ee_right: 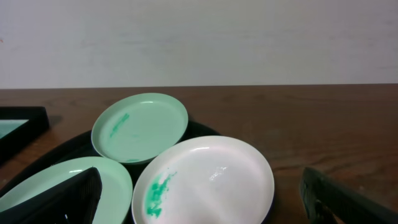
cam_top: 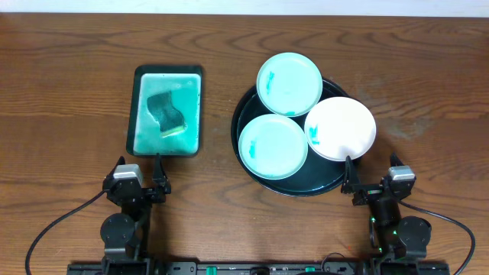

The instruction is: Clean dirty plates on tray and stack at the side

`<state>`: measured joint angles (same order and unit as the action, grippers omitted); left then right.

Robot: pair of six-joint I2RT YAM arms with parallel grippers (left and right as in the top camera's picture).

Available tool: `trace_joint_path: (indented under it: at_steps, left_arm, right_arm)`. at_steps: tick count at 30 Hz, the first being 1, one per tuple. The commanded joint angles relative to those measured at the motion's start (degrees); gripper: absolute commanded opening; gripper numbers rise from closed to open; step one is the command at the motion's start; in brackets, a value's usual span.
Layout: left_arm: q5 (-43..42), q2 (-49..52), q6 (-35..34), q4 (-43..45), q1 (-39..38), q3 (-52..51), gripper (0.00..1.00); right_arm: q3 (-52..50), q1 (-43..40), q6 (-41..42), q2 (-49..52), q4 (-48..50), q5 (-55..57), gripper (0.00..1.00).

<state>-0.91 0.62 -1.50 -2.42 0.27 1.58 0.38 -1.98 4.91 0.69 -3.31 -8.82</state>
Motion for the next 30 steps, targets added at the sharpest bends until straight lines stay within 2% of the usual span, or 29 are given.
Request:
trace_joint_path:
  at_steps: [1, 30]
  left_arm:
    - [1.0, -0.2, 0.3, -1.7, 0.2, -1.4, 0.8]
    - [1.0, -0.2, 0.3, -1.7, 0.2, -1.4, 0.8]
  right_arm:
    - [-0.1, -0.2, -0.9, 0.1, -0.2, -0.3, 0.99]
    - [-0.1, -0.2, -0.9, 0.1, -0.2, -0.3, 0.99]
